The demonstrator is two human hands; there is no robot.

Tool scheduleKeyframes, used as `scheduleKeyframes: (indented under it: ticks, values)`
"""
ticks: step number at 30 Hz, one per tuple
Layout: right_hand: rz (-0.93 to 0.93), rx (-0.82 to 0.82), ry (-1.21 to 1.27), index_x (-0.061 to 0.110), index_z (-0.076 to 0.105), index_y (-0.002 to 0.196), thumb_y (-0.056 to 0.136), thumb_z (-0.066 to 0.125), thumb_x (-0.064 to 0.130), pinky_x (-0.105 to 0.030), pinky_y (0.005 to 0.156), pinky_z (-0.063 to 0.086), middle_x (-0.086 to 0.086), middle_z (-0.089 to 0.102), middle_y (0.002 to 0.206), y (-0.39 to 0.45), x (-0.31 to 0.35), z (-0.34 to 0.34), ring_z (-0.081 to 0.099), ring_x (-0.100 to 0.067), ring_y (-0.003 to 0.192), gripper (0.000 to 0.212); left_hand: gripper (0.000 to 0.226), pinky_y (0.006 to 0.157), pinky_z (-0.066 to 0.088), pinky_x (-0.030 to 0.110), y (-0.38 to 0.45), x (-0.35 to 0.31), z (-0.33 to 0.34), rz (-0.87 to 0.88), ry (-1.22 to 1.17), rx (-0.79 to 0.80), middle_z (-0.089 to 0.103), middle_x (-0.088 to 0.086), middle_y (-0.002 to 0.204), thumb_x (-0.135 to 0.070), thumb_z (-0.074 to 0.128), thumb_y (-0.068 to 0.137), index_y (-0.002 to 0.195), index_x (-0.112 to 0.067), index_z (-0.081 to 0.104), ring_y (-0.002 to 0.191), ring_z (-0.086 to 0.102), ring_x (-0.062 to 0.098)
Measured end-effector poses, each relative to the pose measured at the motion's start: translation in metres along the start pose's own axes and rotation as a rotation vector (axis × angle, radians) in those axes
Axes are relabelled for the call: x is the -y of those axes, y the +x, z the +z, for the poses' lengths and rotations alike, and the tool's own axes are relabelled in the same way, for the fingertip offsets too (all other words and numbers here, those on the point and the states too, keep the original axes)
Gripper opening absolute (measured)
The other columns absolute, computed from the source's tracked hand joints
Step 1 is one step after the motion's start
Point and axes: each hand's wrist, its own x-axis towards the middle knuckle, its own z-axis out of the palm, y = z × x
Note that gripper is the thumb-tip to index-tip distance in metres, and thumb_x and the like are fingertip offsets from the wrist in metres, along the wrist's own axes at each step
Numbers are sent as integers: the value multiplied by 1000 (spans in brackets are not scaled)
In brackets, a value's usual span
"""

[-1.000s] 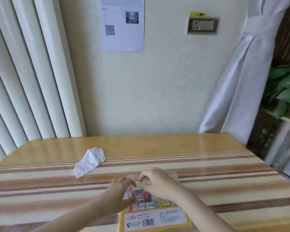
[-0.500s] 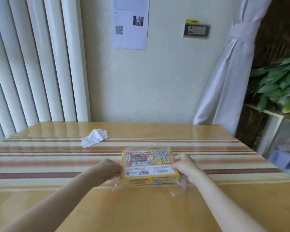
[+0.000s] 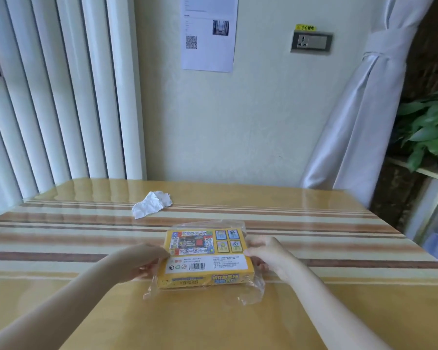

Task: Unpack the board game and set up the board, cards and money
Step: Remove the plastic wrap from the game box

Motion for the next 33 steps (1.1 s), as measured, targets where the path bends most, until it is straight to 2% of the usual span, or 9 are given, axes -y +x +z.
scheduleKeyframes:
  ticks: [6, 9, 12, 20, 22, 25, 28, 31, 33]
  values:
    - [-132, -93, 252, 11, 62, 100, 91, 58, 12, -25, 60, 42, 0, 65, 85, 13, 39, -9, 59, -16, 71, 10, 58, 64, 55, 28, -14, -33, -14, 252, -422, -11, 66, 8, 101, 13, 44, 86, 118, -36, 47, 79, 66, 22]
    - [-136, -86, 626, 16, 58, 94, 99, 43, 32, -38, 80, 45, 4, 62, 92, 17, 52, -15, 59, -26, 89, 22, 41, 87, 48, 40, -20, -51, -22, 371, -703, -52, 58, 3, 104, 7, 35, 91, 98, -26, 58, 89, 64, 33]
    - [-21, -54, 733, 8, 60, 84, 100, 33, 41, -38, 77, 45, -5, 66, 73, 20, 39, -12, 56, -25, 76, 45, 24, 66, 48, 29, -18, -38, -21, 334, -718, -56, 60, 1, 99, -14, 38, 94, 85, -14, 60, 57, 62, 19]
    - [-122, -76, -8, 4, 61, 105, 92, 53, 38, -38, 100, 38, -14, 59, 121, 18, 11, 15, 55, -26, 112, 38, 35, 86, 47, 31, 5, 2, 8, 266, 304, -233, 48, 13, 130, -18, 61, 87, 121, -17, 52, 100, 59, 21]
    - [-320, -82, -464, 14, 54, 123, 84, 61, 47, -35, 104, 32, -4, 44, 135, 11, 18, 21, 39, -20, 127, 51, 52, 107, 31, 38, 6, -6, 23, 318, 701, -317, 24, 11, 150, -32, 59, 88, 136, -21, 41, 134, 30, 29]
    - [-515, 147, -945, 26, 36, 138, 73, 68, 57, -40, 112, 19, 3, 21, 145, -5, 19, 40, 12, -17, 137, 79, 61, 116, 10, 41, 4, -19, 50, 470, 957, -252, 6, 1, 157, -42, 51, 91, 145, -25, 28, 145, -3, 23]
    - [-650, 127, -1094, 20, 43, 125, 76, 70, 41, -34, 102, 29, 4, 36, 124, -6, 9, 45, 28, -17, 121, 59, 62, 117, 6, 45, 5, -21, 67, 507, 1089, -113, 23, 1, 148, -40, 48, 93, 146, -25, 21, 143, 7, 32]
    - [-702, 83, -794, 17, 56, 82, 78, 67, 13, -26, 74, 39, 9, 47, 81, -4, 11, 37, 46, -12, 81, 13, 68, 116, 5, 39, 9, -25, 66, 491, 1163, -86, 25, 7, 149, -37, 49, 94, 149, -18, 14, 140, 20, 31]
    - [-612, 101, -631, 15, 58, 68, 79, 67, 9, -21, 64, 41, 10, 53, 67, -5, 15, 31, 49, -6, 63, 15, 73, 117, 11, 39, 9, -28, 61, 456, 1148, -57, 14, 3, 156, -35, 51, 93, 150, -15, 10, 143, 14, 29]
